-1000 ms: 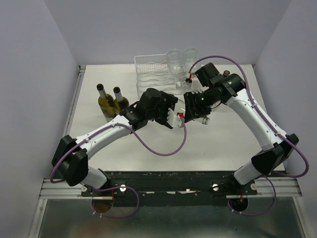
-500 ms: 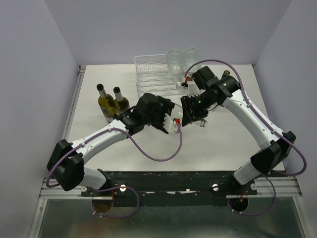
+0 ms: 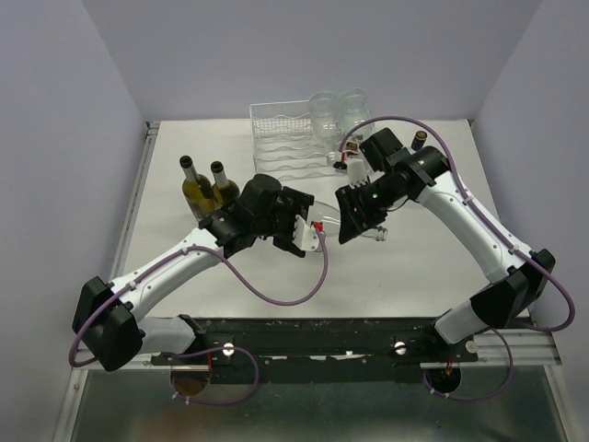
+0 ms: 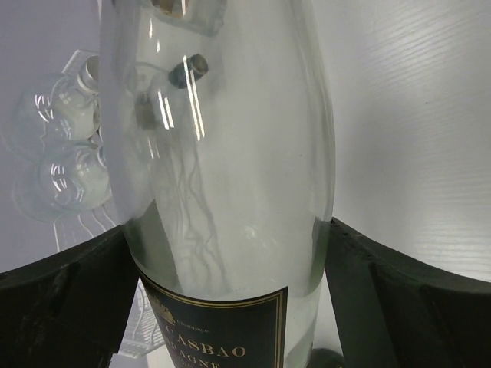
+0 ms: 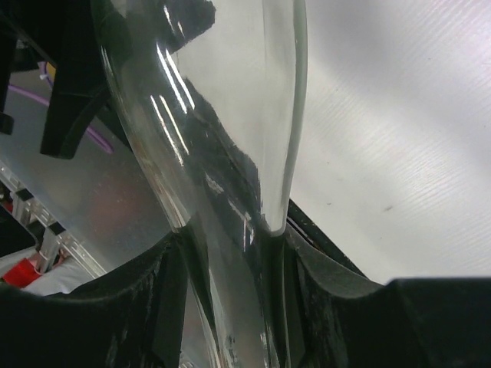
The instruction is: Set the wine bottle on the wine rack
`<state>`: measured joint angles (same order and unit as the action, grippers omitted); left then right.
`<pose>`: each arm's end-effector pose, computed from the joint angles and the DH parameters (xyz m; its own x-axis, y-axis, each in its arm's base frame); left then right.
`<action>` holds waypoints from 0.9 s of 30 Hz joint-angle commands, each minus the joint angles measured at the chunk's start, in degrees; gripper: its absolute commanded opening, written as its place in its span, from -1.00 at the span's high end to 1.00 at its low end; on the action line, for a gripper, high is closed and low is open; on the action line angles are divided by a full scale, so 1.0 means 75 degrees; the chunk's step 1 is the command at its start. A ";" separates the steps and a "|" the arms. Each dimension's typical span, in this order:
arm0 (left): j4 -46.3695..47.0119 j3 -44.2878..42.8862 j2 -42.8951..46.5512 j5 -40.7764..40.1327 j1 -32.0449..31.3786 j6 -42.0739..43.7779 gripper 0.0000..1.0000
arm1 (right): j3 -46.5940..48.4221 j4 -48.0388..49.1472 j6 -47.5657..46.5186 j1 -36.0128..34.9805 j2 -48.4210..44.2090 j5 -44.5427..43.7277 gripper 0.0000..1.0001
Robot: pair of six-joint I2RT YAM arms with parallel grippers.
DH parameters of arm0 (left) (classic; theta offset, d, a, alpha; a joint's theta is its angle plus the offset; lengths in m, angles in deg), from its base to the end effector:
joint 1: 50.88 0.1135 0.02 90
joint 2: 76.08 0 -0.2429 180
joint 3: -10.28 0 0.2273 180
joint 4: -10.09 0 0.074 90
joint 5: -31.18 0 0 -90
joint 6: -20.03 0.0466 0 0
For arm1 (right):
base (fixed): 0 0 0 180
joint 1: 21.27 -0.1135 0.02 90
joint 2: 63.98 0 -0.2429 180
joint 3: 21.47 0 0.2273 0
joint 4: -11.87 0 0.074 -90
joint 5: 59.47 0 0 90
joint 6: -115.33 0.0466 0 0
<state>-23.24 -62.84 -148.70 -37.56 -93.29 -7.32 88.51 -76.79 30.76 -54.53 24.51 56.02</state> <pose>0.1905 -0.1969 0.2836 0.5742 0.5966 -0.5607 0.7477 -0.1031 0.6560 0.2149 0.1649 0.3326 -0.8273 -0.4404 -0.3487 -0.5589 0.7081 0.4316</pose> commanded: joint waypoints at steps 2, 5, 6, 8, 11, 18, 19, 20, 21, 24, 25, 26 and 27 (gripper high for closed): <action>-0.0350 -0.0563 0.0752 0.1700 -0.0040 -0.0432 -0.98 | -0.0400 0.0500 -0.0490 0.0239 -0.0396 -0.0131 0.99; -0.0772 -0.0786 0.0811 0.1935 -0.0040 -0.0408 -0.98 | -0.0599 0.0477 -0.0548 0.0239 -0.0571 -0.0223 0.99; -0.0889 -0.0856 0.0835 0.1993 -0.0040 -0.0501 -0.98 | -0.0669 0.0465 -0.0537 0.0239 -0.0653 -0.0305 0.99; -0.1030 -0.0903 0.0870 0.1994 -0.0040 -0.0631 -0.98 | -0.0682 0.0419 -0.0642 0.0239 -0.0747 -0.0318 0.99; -0.1381 -0.0904 0.0940 0.2029 -0.0040 -0.0677 -0.98 | -0.0495 0.0371 -0.1134 0.0250 -0.0993 -0.0621 0.99; -0.1360 -0.0728 0.1268 0.2182 -0.0040 -0.0725 -0.98 | -0.0599 0.0453 -0.1030 0.0297 -0.1193 -0.0282 0.99; -0.1231 -0.0693 0.1292 0.2170 -0.0040 -0.0794 -0.98 | -0.0623 0.0546 -0.0913 0.0286 -0.1239 -0.0317 0.99; -0.1068 -0.0646 0.1315 0.2123 -0.0040 -0.0853 -0.98 | -0.0658 0.0652 -0.0819 0.0297 -0.1286 -0.0387 0.99; -0.0880 -0.0576 0.1385 0.2053 -0.0029 -0.0993 -0.98 | -0.0705 0.0792 -0.0748 0.0297 -0.1321 -0.0527 0.99; 0.0032 -0.0249 0.1584 0.1866 -0.0040 -0.1426 -0.98 | -0.1078 0.1307 -0.0047 0.0297 -0.1555 -0.1124 0.99; 0.0372 -0.0143 0.1678 0.1749 -0.0040 -0.1683 -0.98 | -0.1231 0.1437 0.0048 0.0297 -0.1603 -0.1300 0.99; 0.0758 -0.0026 0.1760 0.1632 -0.0029 -0.1895 -0.98 | -0.1372 0.1531 0.0096 0.0297 -0.1661 -0.1418 0.99; 0.1064 0.0056 0.1865 0.1538 -0.0040 -0.2024 -0.99 | -0.1582 0.1717 0.0317 0.0297 -0.1743 -0.1628 0.99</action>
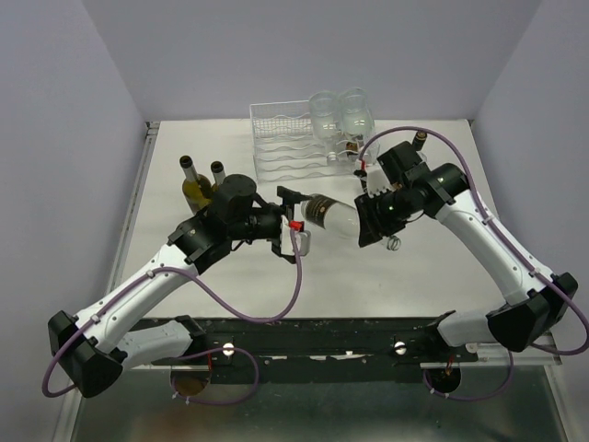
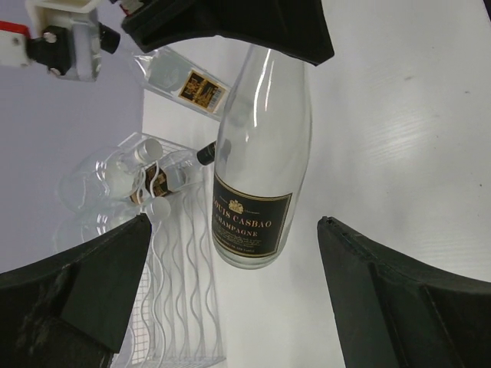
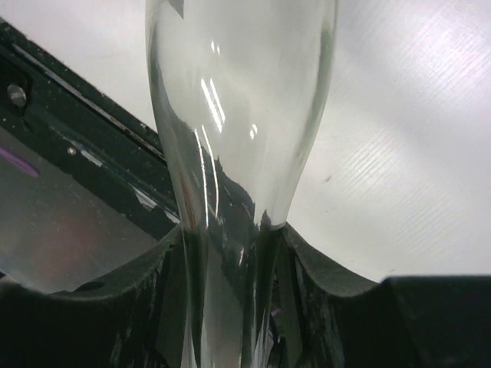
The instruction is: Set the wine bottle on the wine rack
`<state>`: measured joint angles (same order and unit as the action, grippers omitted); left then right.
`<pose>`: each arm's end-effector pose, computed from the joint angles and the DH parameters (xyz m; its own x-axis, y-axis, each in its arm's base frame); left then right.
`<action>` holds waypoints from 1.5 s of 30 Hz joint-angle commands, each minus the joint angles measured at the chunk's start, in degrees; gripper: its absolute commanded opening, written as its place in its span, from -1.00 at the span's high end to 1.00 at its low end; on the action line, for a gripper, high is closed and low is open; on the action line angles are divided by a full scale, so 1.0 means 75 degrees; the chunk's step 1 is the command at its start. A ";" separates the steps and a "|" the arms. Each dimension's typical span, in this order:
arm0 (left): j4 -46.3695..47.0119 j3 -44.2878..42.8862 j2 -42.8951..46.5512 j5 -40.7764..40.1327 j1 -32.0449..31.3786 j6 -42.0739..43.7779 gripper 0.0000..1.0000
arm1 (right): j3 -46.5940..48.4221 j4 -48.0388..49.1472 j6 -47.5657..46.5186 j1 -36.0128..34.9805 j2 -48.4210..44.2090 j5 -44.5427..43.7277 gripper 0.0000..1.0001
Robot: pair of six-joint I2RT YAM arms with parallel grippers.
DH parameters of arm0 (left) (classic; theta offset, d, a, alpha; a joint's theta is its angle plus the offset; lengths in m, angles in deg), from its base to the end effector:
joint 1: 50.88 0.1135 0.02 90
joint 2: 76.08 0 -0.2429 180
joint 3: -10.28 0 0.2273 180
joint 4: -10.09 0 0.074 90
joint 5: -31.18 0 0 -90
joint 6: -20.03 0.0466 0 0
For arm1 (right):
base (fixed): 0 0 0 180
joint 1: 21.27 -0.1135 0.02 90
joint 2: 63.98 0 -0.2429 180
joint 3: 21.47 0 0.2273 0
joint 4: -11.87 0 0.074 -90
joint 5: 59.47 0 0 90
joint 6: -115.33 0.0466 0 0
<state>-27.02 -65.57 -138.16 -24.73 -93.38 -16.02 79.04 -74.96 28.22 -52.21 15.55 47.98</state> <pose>0.1522 -0.1749 0.3376 0.5872 0.3701 -0.7199 0.7887 -0.0617 0.6117 0.1957 0.1336 0.3257 -0.8117 -0.4305 -0.3948 -0.5555 0.7778 0.2939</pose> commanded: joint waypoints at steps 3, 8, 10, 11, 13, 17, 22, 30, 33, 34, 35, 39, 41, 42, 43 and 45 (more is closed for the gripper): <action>0.2551 0.0702 0.0730 -0.0559 -0.0040 -0.1320 -0.99 | -0.1490 0.2583 0.0972 -0.0012 -0.0969 -0.0756 0.99; 0.4498 0.1019 0.0965 -0.1484 -0.0029 -0.2341 -0.98 | -0.3039 0.4355 0.1547 0.0000 -0.1814 -0.1283 0.99; 0.4862 0.0915 0.0942 -0.2220 -0.0029 -0.2809 -0.98 | -0.3286 0.4648 0.1745 -0.0012 -0.1943 -0.1587 0.99; 0.4934 0.0809 0.0907 -0.2700 -0.0029 -0.3089 -0.98 | -0.3403 0.4824 0.1805 -0.0012 -0.1990 -0.1705 0.99; 0.4679 0.0307 0.0814 -0.3625 -0.0017 -0.3921 -0.98 | -0.3696 0.5246 0.1910 -0.0012 -0.2119 -0.1927 1.00; 0.3648 -0.0842 0.0427 -0.5000 -0.0028 -0.4592 -0.98 | -0.4433 0.6510 0.2109 -0.0012 -0.2306 -0.2256 0.99; 0.3446 -0.1090 0.0297 -0.5119 -0.0017 -0.4627 -0.98 | -0.4927 0.7778 0.2425 -0.0012 -0.2073 -0.2724 0.99; 0.3212 -0.1347 0.0298 -0.5340 -0.0017 -0.4697 -0.98 | -0.4986 0.8553 0.2614 -0.0012 -0.1311 -0.3171 0.99; 0.3153 -0.1442 0.0297 -0.5622 -0.0017 -0.4675 -0.98 | -0.5126 0.8879 0.2590 -0.0012 -0.1205 -0.3159 0.99; 0.3153 -0.1430 0.0297 -0.5658 -0.0028 -0.4651 -0.98 | -0.5173 0.9031 0.2590 -0.0012 -0.1159 -0.3136 0.99; 0.3153 -0.1430 0.0297 -0.5670 -0.0017 -0.4651 -0.98 | -0.5220 0.9242 0.2556 -0.0012 -0.1123 -0.3078 0.99; 0.3060 -0.1500 0.0239 -0.5693 -0.0028 -0.4627 -0.98 | -0.5267 0.9980 0.2462 -0.0012 -0.0843 -0.2878 0.99; 0.3048 -0.1524 0.0227 -0.5787 -0.0028 -0.4627 -0.98 | -0.5151 1.0111 0.2450 -0.0012 -0.0620 -0.2901 0.99; 0.3036 -0.1559 0.0227 -0.5799 -0.0017 -0.4627 -0.98 | -0.5081 1.0169 0.2438 -0.0012 -0.0526 -0.2913 0.99; 0.3036 -0.1582 0.0262 -0.5810 -0.0028 -0.4616 -0.99 | -0.5010 1.0181 0.2461 -0.0012 -0.0409 -0.2971 0.99; 0.3012 -0.1629 0.0309 -0.5764 -0.0029 -0.4616 -0.98 | -0.4881 1.0240 0.2462 -0.0012 -0.0233 -0.2983 0.99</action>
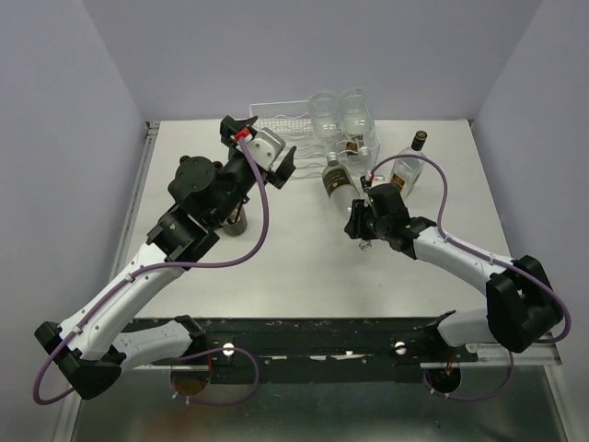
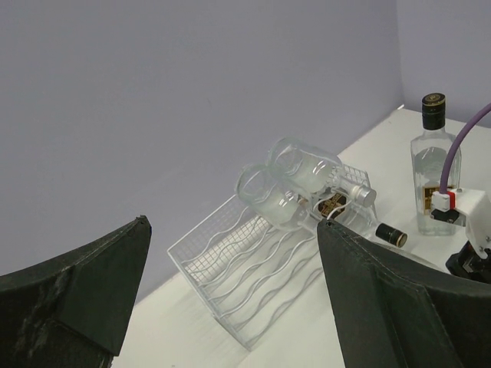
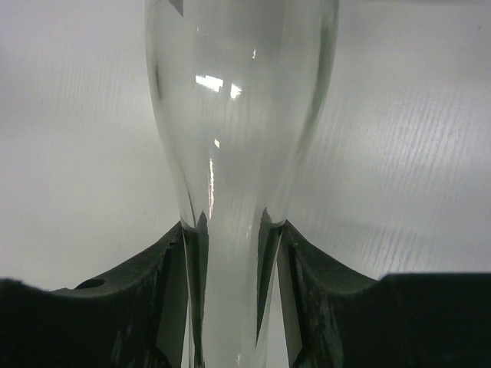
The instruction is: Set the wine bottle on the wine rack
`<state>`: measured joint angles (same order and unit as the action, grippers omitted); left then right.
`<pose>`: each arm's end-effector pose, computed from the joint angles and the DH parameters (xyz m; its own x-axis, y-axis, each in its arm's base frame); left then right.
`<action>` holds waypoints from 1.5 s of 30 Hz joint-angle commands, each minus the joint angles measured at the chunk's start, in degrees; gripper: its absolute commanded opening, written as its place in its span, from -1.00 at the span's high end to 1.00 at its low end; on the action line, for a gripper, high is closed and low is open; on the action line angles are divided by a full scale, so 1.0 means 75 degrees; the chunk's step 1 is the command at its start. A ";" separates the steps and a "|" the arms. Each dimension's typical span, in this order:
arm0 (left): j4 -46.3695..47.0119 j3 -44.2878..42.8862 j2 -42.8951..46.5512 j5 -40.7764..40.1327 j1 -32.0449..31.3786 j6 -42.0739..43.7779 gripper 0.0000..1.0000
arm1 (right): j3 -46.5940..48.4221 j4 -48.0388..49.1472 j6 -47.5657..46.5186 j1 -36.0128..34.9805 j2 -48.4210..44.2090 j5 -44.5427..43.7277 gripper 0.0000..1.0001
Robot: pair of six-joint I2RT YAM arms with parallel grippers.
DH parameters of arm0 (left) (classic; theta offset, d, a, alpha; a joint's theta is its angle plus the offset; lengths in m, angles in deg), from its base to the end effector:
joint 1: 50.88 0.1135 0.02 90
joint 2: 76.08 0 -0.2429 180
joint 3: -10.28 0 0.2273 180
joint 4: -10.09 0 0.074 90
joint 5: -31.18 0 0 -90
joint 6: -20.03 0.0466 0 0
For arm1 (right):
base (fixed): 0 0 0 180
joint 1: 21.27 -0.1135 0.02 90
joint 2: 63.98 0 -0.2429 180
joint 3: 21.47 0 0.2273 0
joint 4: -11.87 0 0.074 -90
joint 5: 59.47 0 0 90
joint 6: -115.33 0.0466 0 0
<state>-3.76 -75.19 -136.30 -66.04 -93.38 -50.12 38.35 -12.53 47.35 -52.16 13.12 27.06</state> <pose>0.1682 -0.1462 0.4450 0.3338 0.1510 -0.9305 0.4955 0.8116 0.3095 0.2356 0.1376 0.2026 -0.7066 0.0134 -0.7075 -0.2252 0.9436 0.2427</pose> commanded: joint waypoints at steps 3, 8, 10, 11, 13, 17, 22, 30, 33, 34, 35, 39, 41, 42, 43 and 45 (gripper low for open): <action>-0.0100 -0.0347 0.0097 -0.0267 -0.0028 -0.0034 -0.98 | 0.0651 0.2103 -0.0053 -0.0017 0.0278 -0.0253 0.99; -0.0159 -0.0382 0.0073 -0.0302 -0.0028 0.0036 -0.98 | 0.0838 0.2280 -0.0123 -0.0017 0.0571 -0.0346 0.99; -0.0170 -0.0417 0.0027 -0.0337 -0.0029 0.0083 -0.98 | 0.0873 0.2350 -0.0159 -0.0017 0.0606 -0.0358 0.99; -0.0170 -0.0429 0.0038 -0.0338 -0.0029 0.0083 -0.98 | 0.0909 0.2374 -0.0170 -0.0017 0.0618 -0.0382 0.99; -0.0159 -0.0417 0.0003 -0.0349 -0.0017 0.0106 -0.99 | 0.0967 0.2374 -0.0217 -0.0017 0.0665 -0.0428 0.99; -0.0170 -0.0452 -0.0044 -0.0373 -0.0029 0.0165 -0.98 | 0.1061 0.2479 -0.0276 0.0006 0.0817 -0.0511 0.99; -0.0379 -0.0522 -0.0137 -0.0314 -0.0029 0.0165 -0.98 | 0.1377 0.2760 -0.0428 0.0018 0.1309 -0.0604 0.99; -0.1049 -0.0733 -0.0325 -0.0080 -0.0040 -0.0057 -0.98 | 0.1203 0.4024 -0.0288 0.0018 0.1966 -0.0885 0.99; -0.1154 -0.0780 -0.0360 -0.0033 -0.0029 -0.0186 -0.98 | 0.0980 0.4716 -0.0241 0.0018 0.2235 -0.0991 0.99; -0.1190 -0.0838 -0.0360 -0.0010 -0.0029 -0.0221 -0.98 | 0.0933 0.4950 -0.0218 0.0018 0.2328 -0.1049 0.99; -0.1236 -0.0862 -0.0372 0.0002 -0.0029 -0.0257 -0.98 | 0.0851 0.5219 -0.0229 0.0018 0.2434 -0.1085 0.99; -0.1517 -0.1096 -0.0512 0.0049 -0.0029 -0.0292 -0.99 | 0.0780 0.6111 -0.0264 0.0029 0.2832 -0.1354 0.99; -0.1611 -0.1213 -0.0583 0.0084 -0.0029 -0.0304 -0.98 | 0.0885 0.6263 -0.0229 0.0053 0.2973 -0.1413 0.99; -0.1635 -0.1249 -0.0618 0.0107 -0.0029 -0.0315 -0.99 | 0.0955 0.6311 -0.0252 0.0076 0.3032 -0.1425 0.99; -0.1658 -0.1319 -0.0641 0.0119 -0.0029 -0.0339 -0.99 | 0.1049 0.6335 -0.0241 0.0088 0.3125 -0.1436 0.99; -0.1705 -0.1366 -0.0677 0.0143 -0.0029 -0.0351 -0.99 | 0.1294 0.6230 -0.0159 0.0111 0.3301 -0.1413 0.99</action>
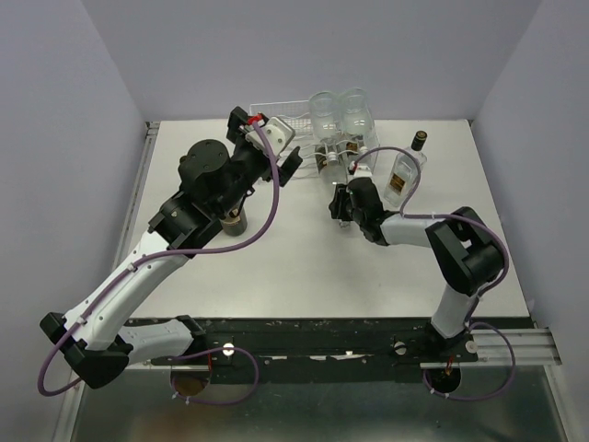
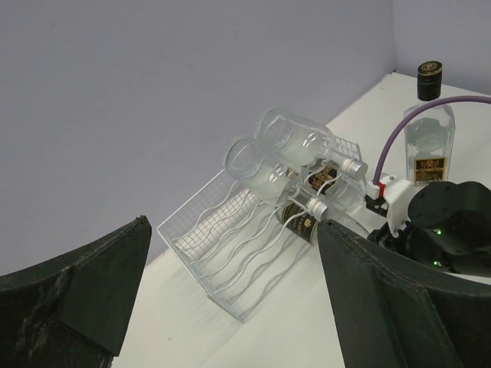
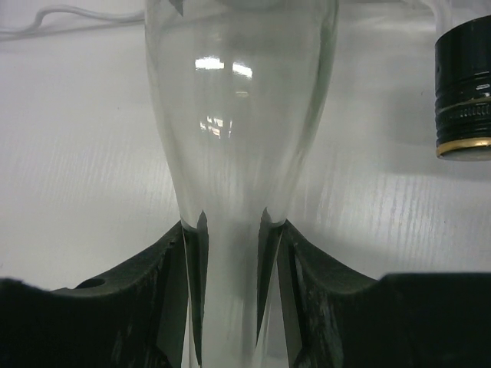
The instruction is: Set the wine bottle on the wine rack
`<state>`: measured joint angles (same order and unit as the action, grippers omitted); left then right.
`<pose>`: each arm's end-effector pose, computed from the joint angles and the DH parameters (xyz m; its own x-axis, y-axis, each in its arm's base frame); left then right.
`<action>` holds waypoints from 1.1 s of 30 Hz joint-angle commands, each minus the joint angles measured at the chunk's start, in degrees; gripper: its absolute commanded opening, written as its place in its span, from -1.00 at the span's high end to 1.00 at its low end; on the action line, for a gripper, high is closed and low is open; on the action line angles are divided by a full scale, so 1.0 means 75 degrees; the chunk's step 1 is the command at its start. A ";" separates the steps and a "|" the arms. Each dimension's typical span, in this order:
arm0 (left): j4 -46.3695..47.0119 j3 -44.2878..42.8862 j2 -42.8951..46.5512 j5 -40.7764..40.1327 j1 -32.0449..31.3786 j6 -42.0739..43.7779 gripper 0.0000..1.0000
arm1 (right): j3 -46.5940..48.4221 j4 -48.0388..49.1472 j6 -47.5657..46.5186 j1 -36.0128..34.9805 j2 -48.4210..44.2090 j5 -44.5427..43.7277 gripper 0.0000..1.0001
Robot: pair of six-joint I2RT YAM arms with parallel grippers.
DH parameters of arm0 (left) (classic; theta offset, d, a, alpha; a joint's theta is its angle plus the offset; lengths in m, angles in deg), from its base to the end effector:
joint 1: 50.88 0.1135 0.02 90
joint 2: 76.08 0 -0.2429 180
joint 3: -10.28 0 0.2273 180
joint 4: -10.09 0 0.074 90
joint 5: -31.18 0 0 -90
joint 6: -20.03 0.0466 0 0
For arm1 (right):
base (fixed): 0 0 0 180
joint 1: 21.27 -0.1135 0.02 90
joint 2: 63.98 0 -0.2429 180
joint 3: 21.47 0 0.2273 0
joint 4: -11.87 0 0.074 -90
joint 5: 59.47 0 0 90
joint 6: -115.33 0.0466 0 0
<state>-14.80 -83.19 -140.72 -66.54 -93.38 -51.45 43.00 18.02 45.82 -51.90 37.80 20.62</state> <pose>0.1775 -0.1541 0.4509 0.2293 0.2168 -0.9489 0.5250 0.7934 0.3081 0.3078 0.1729 0.1515 -0.5484 0.0760 -0.8328 -0.1956 0.9566 0.2161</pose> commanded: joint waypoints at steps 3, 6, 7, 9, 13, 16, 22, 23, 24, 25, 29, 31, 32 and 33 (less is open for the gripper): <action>-0.0246 -0.0346 -0.0100 0.0245 -0.0029 -0.0161 -0.98 | 0.1037 0.2039 0.0209 0.0158 0.0269 -0.0413 0.99; -0.0269 -0.0358 -0.0077 0.0245 -0.0040 -0.0173 -0.99 | 0.1459 0.1851 0.0268 0.0240 0.0550 -0.0308 0.99; -0.0281 -0.0382 -0.0065 0.0257 -0.0040 -0.0161 -0.98 | 0.1576 0.1804 0.0303 0.0264 0.0644 -0.0249 1.00; -0.0409 -0.0533 -0.0065 0.0373 -0.0029 -0.0185 -0.98 | 0.1799 0.1734 0.0594 0.0381 0.0831 -0.0109 0.99; -0.0422 -0.0675 0.0052 0.0561 -0.0029 -0.0091 -0.98 | 0.2174 0.1675 0.1029 0.0533 0.1183 0.0172 0.99; -0.0281 -0.0617 0.0146 0.0596 -0.0029 0.0014 -0.98 | 0.2502 0.1395 0.1076 0.0569 0.1359 0.0337 0.99; -0.0187 -0.0441 0.0287 0.0550 -0.0029 0.0026 -0.98 | 0.3193 0.0528 0.1415 0.0674 0.1710 0.0595 0.96; -0.0141 -0.0394 0.0345 0.0527 -0.0029 0.0003 -0.99 | 0.3380 0.0283 0.1474 0.0686 0.1792 0.0618 0.95; -0.0117 -0.0359 0.0392 0.0526 -0.0029 -0.0009 -0.98 | 0.3498 0.0141 0.1545 0.0697 0.1851 0.0618 0.93; -0.0105 -0.0324 0.0416 0.0491 -0.0029 -0.0032 -0.98 | 0.3580 0.0058 0.1638 0.0721 0.1910 0.0630 0.92; -0.0117 -0.0253 0.0498 0.0421 -0.0029 -0.0044 -0.98 | 0.3920 -0.0409 0.1838 0.0756 0.2086 0.0642 0.89; -0.0128 -0.0230 0.0533 0.0421 -0.0040 -0.0009 -0.98 | 0.4177 -0.0866 0.1978 0.0756 0.2168 0.0548 0.70; -0.0128 -0.0218 0.0545 0.0409 -0.0029 0.0003 -0.99 | 0.4248 -0.1089 0.2037 0.0756 0.2180 0.0537 0.54; -0.0105 -0.0195 0.0545 0.0409 -0.0029 0.0014 -0.99 | 0.4295 -0.1288 0.2107 0.0745 0.2191 0.0502 0.38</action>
<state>-16.88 -85.62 -137.79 -63.24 -93.38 -51.36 69.65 7.01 57.34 -47.66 53.91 25.73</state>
